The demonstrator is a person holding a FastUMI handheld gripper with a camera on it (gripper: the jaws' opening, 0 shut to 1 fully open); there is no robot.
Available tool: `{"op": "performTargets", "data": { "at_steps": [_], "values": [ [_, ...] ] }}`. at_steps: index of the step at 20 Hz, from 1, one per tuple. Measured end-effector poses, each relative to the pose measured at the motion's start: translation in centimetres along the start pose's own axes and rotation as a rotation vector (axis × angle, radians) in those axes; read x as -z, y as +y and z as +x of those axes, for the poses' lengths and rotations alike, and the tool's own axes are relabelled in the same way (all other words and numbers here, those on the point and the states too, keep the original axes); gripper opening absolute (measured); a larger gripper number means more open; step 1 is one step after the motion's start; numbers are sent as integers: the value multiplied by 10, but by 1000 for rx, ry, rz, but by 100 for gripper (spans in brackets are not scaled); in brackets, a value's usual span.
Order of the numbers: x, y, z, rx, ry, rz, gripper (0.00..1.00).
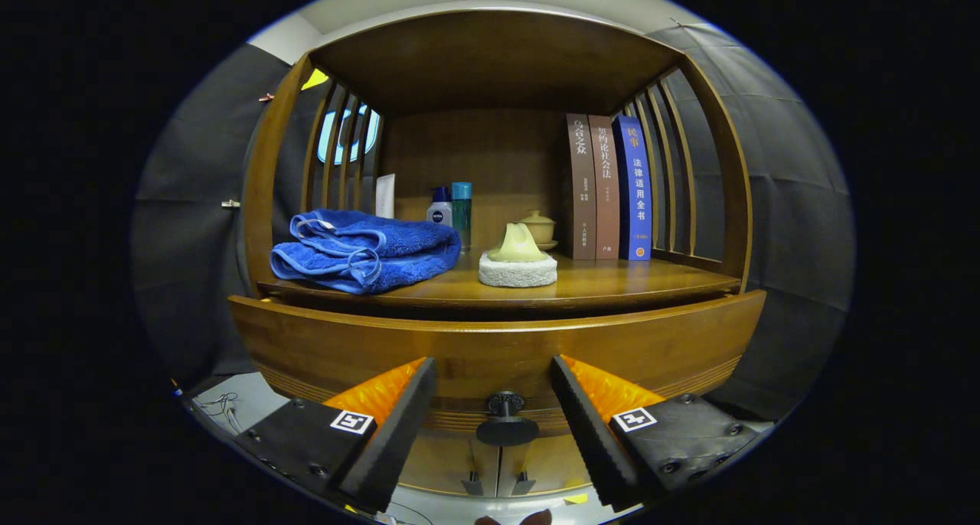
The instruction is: Pull open the drawer, take out the items inside it, and place them on the countertop above the cabinet.
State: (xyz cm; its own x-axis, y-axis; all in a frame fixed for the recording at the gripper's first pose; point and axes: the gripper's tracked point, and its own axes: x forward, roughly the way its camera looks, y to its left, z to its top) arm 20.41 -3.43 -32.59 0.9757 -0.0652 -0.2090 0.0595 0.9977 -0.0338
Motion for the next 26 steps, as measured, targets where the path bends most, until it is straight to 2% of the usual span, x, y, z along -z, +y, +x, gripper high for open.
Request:
{"op": "performTargets", "data": {
  "at_steps": [8,16,19,26],
  "values": [
    [2,0,22,12,27,-2,98],
    [0,3,14,-9,29,-16,99],
    [-23,2,-10,-17,-20,-7,99],
    [-110,14,-77,-70,-118,-28,98]
  ]
}}
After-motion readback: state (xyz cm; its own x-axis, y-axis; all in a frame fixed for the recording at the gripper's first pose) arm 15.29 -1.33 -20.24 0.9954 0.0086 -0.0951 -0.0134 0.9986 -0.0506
